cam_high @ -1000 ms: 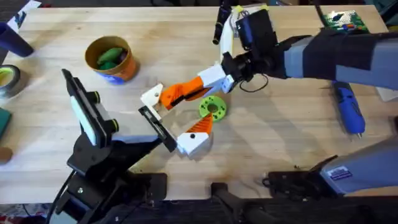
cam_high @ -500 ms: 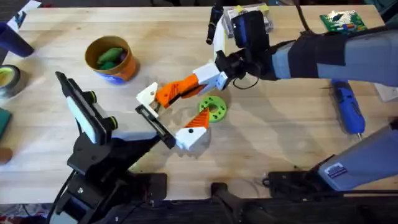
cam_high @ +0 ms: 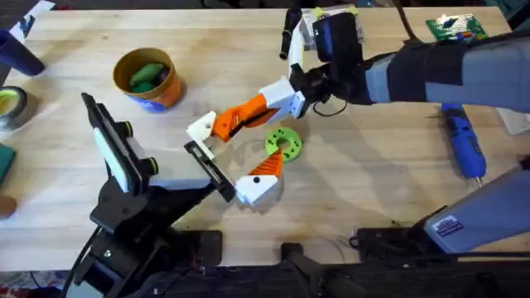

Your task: Pick up the gripper from the table and insert it into the empty holder that is missing its gripper. Then pick up a screw, insert it into the mounting hole, and use the screwdriver to tighten it. Finally, clean up the table by picking up the vegetable and placing it into the bucket.

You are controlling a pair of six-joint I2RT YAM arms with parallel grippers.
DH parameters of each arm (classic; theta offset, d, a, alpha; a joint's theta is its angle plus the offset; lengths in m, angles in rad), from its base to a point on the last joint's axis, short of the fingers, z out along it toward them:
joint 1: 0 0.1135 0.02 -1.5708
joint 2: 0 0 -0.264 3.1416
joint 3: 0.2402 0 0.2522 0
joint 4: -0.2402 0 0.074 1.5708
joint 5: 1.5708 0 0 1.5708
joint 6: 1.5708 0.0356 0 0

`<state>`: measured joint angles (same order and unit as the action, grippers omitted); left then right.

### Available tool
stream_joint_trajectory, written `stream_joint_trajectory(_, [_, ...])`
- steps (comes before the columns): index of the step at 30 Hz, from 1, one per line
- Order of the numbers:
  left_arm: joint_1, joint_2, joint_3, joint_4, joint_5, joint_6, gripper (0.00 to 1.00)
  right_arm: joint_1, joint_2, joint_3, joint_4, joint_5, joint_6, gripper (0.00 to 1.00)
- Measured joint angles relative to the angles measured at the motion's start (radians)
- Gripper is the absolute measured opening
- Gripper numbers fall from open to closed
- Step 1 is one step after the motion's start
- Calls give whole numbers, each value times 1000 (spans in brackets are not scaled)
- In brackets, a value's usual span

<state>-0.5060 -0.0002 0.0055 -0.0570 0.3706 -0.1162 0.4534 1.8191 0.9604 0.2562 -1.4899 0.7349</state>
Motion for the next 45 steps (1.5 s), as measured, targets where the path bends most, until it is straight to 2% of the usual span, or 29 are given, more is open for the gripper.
stream_joint_trajectory(21, [6, 0, 0, -3, -59, -11, 990, 37, 0, 1, 64, 41, 58, 9])
stream_joint_trajectory(36, [2, 0, 0, 0, -4, -8, 990, 7, 0, 0, 69, 50, 89, 9])
stream_joint_trajectory(45, [6, 0, 0, -4, -55, -16, 990, 47, 3, 7, 88, 86, 106, 9])
